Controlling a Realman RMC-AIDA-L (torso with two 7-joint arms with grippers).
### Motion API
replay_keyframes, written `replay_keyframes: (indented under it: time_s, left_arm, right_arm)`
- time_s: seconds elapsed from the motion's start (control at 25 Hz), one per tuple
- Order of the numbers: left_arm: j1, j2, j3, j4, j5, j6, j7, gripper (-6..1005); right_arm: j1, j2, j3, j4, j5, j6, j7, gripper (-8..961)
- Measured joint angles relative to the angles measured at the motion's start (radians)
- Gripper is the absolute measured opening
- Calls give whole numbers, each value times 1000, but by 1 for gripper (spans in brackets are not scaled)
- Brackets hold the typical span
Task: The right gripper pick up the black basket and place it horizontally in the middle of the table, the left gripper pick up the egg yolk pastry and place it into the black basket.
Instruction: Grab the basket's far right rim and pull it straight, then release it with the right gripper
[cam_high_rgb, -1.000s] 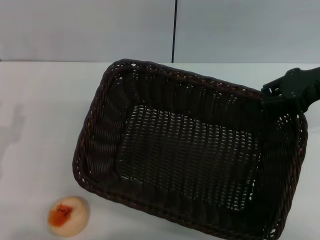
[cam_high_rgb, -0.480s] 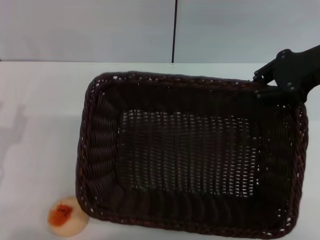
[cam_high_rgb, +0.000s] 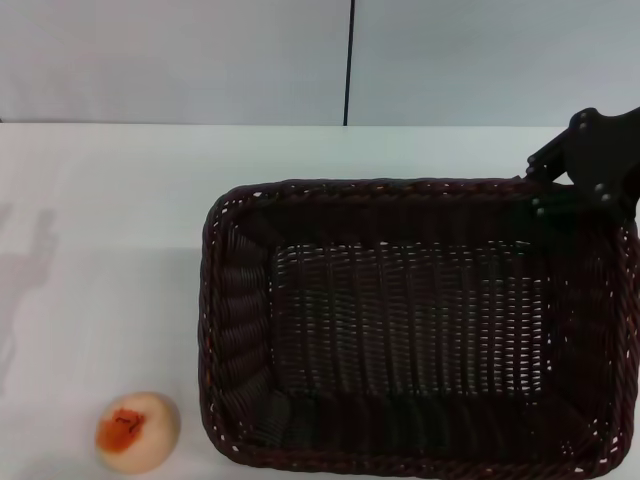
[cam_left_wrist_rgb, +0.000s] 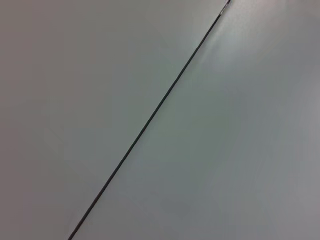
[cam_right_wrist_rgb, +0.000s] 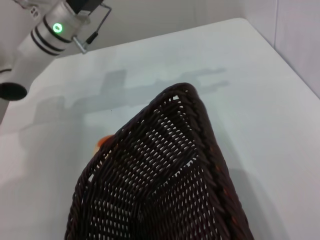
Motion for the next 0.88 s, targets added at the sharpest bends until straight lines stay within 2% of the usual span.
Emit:
replay_keyframes:
  time_s: [0.44, 0.88]
  left_arm:
    - [-21, 3, 3, 0, 0, -7, -75, 629]
    - [-21, 1, 43, 0, 1, 1, -118, 627]
  right_arm:
    - [-24, 32, 12, -3, -10, 33, -122, 194]
    - [-36, 50, 39, -11, 34, 148, -205, 283]
